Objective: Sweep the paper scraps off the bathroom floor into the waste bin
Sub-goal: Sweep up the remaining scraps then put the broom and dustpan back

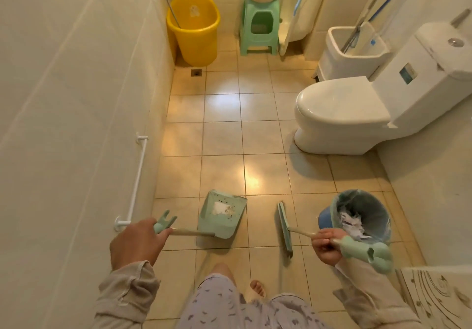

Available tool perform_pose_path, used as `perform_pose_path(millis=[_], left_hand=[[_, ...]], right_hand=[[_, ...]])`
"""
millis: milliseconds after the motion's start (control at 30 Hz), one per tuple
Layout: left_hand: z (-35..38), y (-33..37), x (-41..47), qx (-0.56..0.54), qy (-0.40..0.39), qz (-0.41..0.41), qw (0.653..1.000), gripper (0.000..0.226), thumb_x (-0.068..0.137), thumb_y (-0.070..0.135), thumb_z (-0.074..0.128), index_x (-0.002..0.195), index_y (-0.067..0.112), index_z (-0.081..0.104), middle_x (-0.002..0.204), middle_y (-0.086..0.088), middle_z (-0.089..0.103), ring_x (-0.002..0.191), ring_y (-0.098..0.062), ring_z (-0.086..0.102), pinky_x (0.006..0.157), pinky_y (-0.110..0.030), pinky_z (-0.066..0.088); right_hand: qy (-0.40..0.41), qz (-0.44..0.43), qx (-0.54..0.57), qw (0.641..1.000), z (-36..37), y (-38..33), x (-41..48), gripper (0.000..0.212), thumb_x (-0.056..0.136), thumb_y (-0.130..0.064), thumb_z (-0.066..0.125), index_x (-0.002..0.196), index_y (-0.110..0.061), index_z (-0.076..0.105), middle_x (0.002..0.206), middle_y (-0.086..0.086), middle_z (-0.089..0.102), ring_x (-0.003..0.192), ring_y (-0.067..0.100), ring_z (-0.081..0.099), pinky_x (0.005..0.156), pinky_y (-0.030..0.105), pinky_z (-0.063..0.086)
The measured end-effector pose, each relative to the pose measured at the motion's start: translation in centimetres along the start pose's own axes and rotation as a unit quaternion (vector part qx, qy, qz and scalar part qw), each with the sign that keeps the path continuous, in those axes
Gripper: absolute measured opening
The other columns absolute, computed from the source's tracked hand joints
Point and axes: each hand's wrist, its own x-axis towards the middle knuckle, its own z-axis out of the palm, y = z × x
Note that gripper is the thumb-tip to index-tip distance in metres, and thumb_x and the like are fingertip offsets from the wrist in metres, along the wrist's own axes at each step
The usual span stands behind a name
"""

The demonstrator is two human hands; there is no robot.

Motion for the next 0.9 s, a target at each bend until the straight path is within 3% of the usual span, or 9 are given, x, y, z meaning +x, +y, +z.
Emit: perform_pose_path(millis=[67,100,167,233,433,567,667,900], left_hand=[[-0.5,-0.3,1.3,0.002,0.006,-0.015,1.0,0.032,0.085,0.051,0.057,0.084,0.021,0.068,0.073,-0.002,0.064,0.07,-0.022,0.054,0.058,-0.024,0.038],[-0.8,-0.4,2.0,0.004,0.01,-0.018,1.0,0.033,0.085,0.051,0.056,0.085,0.021,0.068,0.077,-0.004,0.068,0.072,-0.023,0.056,0.058,-0.025,0.039],[-1.5,-0.3,3.6,0.005,0.017,-0.023,1.0,0.034,0.085,0.051,0.056,0.087,0.02,0.068,0.083,-0.007,0.07,0.075,-0.026,0.06,0.059,-0.025,0.04],[-1.9,-0.3,5.2,0.011,0.019,-0.022,1.0,0.034,0.085,0.052,0.056,0.087,0.02,0.068,0.084,-0.007,0.071,0.078,-0.028,0.064,0.06,-0.026,0.042],[-3.9,-1.1,12.8,0.008,0.012,-0.011,1.0,0.034,0.084,0.052,0.058,0.08,0.019,0.067,0.081,-0.007,0.071,0.076,-0.029,0.065,0.057,-0.025,0.04],[-6.9,-0.7,18.7,0.016,0.01,0.025,0.999,0.034,0.085,0.052,0.056,0.082,0.02,0.066,0.077,-0.004,0.068,0.069,-0.024,0.059,0.056,-0.024,0.038],[-8.8,0.3,23.5,0.032,0.014,0.049,0.998,0.031,0.085,0.051,0.057,0.083,0.021,0.067,0.073,-0.002,0.064,0.064,-0.021,0.051,0.053,-0.023,0.033],[-10.8,3.6,32.4,0.036,0.031,0.085,0.995,0.034,0.085,0.053,0.056,0.093,0.022,0.069,0.088,-0.005,0.072,0.08,-0.027,0.065,0.062,-0.027,0.043]], right_hand=[[-0.019,0.018,0.035,0.999,1.7,-1.7,-0.3,0.036,0.024,0.032,0.068,0.031,0.004,0.046,0.022,0.008,0.039,0.014,0.017,0.038,0.02,0.017,0.033],[0.016,0.018,0.03,0.999,2.7,-2.1,-0.1,0.033,0.041,0.027,0.07,0.043,0.004,0.047,0.022,0.006,0.038,0.014,0.015,0.037,0.02,0.015,0.031],[0.071,0.002,0.052,0.996,4.2,-3.1,1.1,0.025,0.087,0.004,0.041,0.065,-0.007,0.04,0.022,0.003,0.034,0.013,0.011,0.034,0.021,0.012,0.028],[0.066,0.0,0.086,0.994,5.8,-3.9,2.1,0.028,0.098,-0.009,0.025,0.072,-0.009,0.037,0.023,0.001,0.034,0.013,0.01,0.033,0.021,0.01,0.026],[0.086,-0.01,0.093,0.992,13.0,-5.8,5.6,0.033,0.097,-0.006,0.024,0.065,-0.009,0.035,0.021,0.002,0.032,0.011,0.011,0.03,0.021,0.008,0.024],[0.103,-0.045,0.12,0.986,17.2,-6.6,6.9,0.034,0.08,0.005,0.027,0.053,-0.014,0.032,0.019,0.001,0.031,0.011,0.01,0.032,0.02,0.009,0.023],[0.123,-0.06,0.154,0.979,18.3,-7.4,8.2,0.039,0.093,-0.001,0.019,0.058,-0.019,0.024,0.019,0.001,0.03,0.011,0.01,0.032,0.02,0.009,0.023],[0.135,-0.041,0.145,0.979,22.2,-10.6,10.2,0.029,0.095,-0.005,0.022,0.07,-0.011,0.036,0.023,0.002,0.033,0.012,0.011,0.031,0.023,0.005,0.024]])
